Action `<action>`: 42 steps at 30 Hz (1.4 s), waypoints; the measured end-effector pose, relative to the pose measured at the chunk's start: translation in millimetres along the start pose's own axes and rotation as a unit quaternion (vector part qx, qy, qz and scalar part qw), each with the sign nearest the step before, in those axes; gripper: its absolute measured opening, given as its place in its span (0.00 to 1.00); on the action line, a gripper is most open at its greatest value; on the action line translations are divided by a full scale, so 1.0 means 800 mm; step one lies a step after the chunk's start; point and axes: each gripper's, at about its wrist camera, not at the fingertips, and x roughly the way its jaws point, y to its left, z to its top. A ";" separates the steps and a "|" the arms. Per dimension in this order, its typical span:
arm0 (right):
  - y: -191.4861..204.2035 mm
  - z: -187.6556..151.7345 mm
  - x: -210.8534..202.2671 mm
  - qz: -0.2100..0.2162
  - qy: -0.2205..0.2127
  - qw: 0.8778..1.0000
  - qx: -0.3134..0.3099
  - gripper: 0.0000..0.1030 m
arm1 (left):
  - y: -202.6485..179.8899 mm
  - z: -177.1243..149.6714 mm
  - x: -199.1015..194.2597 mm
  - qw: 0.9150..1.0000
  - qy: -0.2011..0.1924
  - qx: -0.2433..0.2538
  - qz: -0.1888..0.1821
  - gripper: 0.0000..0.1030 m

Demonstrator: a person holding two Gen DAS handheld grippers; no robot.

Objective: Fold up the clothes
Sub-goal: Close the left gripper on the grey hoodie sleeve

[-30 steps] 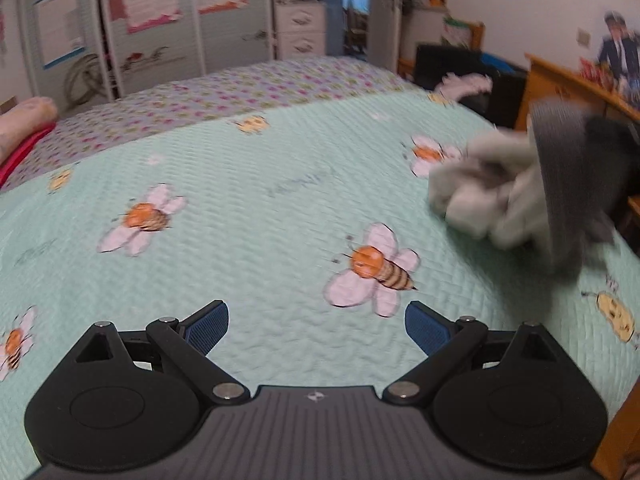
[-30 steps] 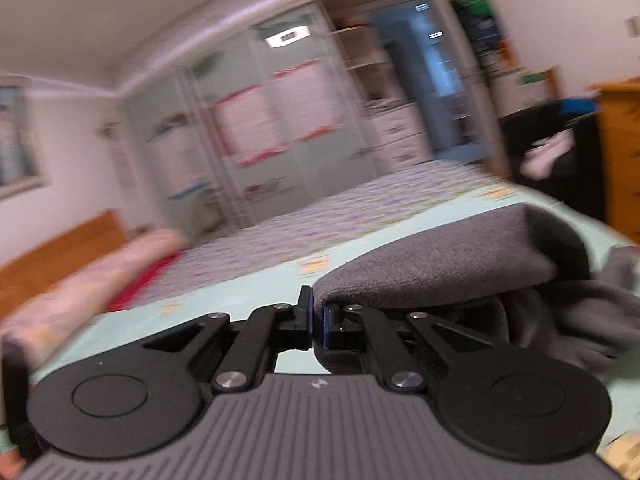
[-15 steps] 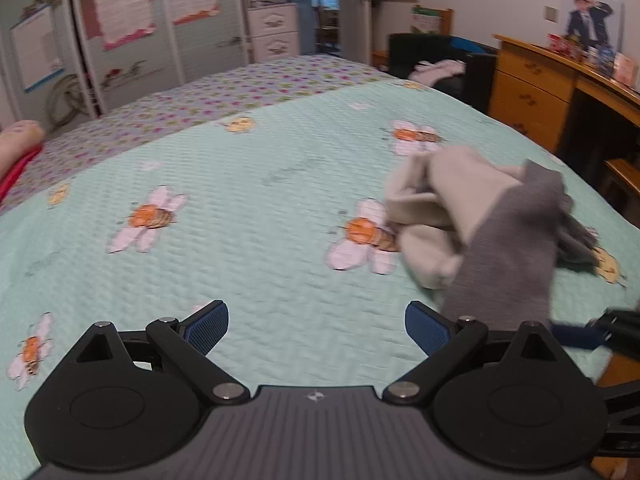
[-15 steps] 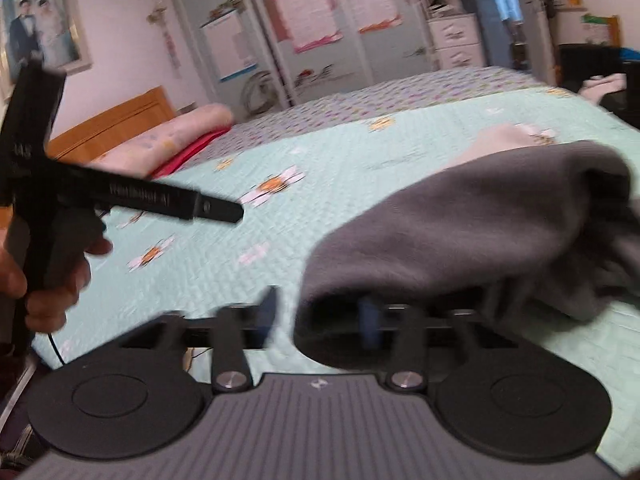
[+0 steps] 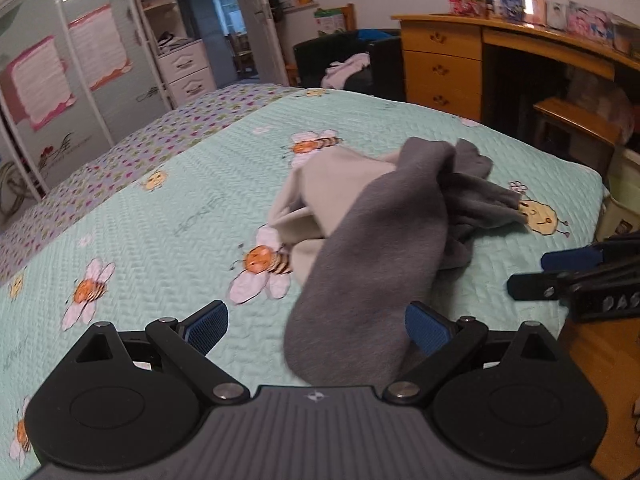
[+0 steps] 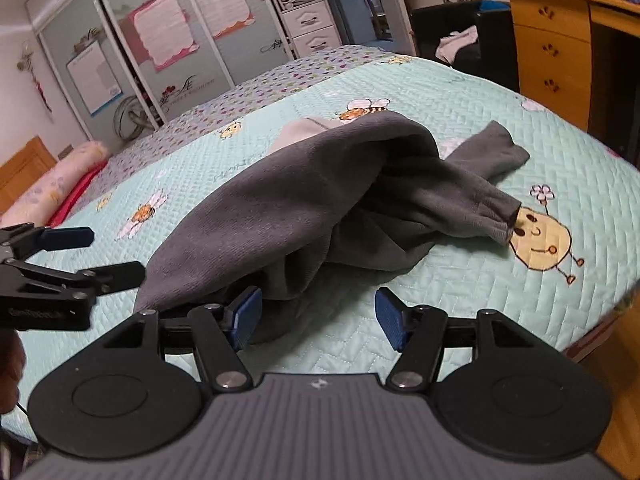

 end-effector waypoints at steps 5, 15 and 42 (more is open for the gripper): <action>-0.009 -0.003 0.007 -0.016 0.001 1.000 0.017 0.62 | -0.025 0.031 0.032 0.999 -0.008 0.049 0.003 0.96; -0.056 0.017 0.033 -0.036 0.005 0.999 0.033 0.68 | -0.061 0.075 0.100 0.996 0.023 0.084 -0.019 0.96; -0.082 0.051 0.069 -0.062 0.025 0.998 -0.003 0.69 | -0.084 0.082 0.136 0.995 0.048 0.092 0.014 0.96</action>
